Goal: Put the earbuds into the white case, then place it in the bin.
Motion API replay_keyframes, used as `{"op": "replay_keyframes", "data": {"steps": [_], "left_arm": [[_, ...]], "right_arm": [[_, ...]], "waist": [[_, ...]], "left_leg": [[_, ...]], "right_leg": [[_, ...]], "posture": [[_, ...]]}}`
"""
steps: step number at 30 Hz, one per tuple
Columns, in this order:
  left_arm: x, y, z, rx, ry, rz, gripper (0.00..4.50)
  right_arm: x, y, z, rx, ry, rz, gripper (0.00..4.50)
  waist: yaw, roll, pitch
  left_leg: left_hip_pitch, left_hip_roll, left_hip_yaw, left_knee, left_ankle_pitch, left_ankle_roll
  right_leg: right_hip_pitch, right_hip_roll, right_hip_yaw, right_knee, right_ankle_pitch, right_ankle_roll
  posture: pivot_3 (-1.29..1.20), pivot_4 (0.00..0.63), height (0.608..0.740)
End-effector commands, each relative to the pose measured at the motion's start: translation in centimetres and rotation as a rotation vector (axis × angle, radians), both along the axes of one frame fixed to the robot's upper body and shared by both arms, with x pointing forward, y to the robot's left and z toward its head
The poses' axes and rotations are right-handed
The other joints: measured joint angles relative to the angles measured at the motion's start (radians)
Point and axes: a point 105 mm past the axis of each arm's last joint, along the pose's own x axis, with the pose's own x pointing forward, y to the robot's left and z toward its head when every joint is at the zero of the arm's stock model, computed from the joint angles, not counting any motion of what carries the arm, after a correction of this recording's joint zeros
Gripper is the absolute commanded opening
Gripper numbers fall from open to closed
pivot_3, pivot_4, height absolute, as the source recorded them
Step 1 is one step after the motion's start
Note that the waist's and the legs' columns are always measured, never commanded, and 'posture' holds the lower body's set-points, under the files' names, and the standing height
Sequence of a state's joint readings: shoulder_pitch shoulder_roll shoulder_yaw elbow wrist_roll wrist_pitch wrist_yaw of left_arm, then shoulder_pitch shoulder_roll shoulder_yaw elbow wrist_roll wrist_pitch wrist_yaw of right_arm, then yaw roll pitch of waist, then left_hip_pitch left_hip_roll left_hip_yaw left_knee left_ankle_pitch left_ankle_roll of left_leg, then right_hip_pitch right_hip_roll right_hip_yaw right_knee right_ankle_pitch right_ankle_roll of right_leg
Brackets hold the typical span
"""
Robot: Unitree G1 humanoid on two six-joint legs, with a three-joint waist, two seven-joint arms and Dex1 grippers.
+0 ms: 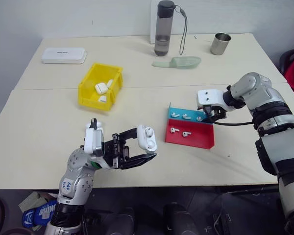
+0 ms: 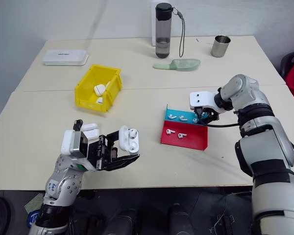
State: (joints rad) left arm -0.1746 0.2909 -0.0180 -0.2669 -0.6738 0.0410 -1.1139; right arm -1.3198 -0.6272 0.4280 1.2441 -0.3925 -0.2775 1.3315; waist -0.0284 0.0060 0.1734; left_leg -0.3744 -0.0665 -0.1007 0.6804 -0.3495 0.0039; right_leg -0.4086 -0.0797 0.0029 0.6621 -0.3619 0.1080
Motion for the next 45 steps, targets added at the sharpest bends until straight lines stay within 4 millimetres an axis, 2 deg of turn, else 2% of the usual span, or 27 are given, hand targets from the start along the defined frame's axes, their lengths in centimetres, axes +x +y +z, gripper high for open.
{"op": "replay_keyframes", "data": {"steps": [1,3,6,19,45], "left_arm": [[-0.4,-0.1,0.5,-0.007,-0.038,0.004,2.77],[-0.4,0.0,0.5,-0.007,-0.038,0.005,2.77],[-0.3,0.1,0.5,-0.007,-0.037,0.008,2.77],[0.0,0.7,0.5,0.000,-0.034,0.021,2.77],[-0.2,0.7,0.4,0.002,-0.039,0.036,2.77]], "right_arm": [[0.1,-0.3,0.7,-0.032,-0.002,-0.014,2.81],[0.1,-0.2,0.6,-0.033,-0.001,-0.014,2.32],[0.2,-0.1,0.5,-0.035,0.006,-0.015,1.32],[0.3,1.2,0.1,-0.019,0.007,0.013,1.32],[0.1,0.1,0.1,-0.203,-0.016,0.099,1.32]], "waist": [[0.000,0.000,0.000],[0.000,0.000,0.000],[0.000,0.000,0.000],[-0.002,0.000,0.000],[-0.002,0.000,0.000]], "left_leg": [[0.000,0.000,0.000,0.000,0.000,0.000],[0.000,0.000,0.000,0.000,0.000,0.000],[0.000,0.000,0.000,0.001,0.000,0.000],[0.000,0.000,0.000,0.002,0.000,0.000],[0.000,0.000,0.000,0.003,0.000,0.000]], "right_leg": [[0.000,0.000,0.000,0.000,0.000,0.000],[0.000,0.000,0.000,0.000,0.000,0.000],[0.000,0.000,0.000,0.000,0.000,0.000],[0.000,0.000,0.000,0.002,0.000,0.000],[0.000,0.000,0.000,0.003,0.000,0.000]], "posture": [[0.00,0.150,0.740],[0.00,0.150,0.740],[0.00,0.150,0.740],[0.00,0.150,0.740],[0.00,0.150,0.740]]}}
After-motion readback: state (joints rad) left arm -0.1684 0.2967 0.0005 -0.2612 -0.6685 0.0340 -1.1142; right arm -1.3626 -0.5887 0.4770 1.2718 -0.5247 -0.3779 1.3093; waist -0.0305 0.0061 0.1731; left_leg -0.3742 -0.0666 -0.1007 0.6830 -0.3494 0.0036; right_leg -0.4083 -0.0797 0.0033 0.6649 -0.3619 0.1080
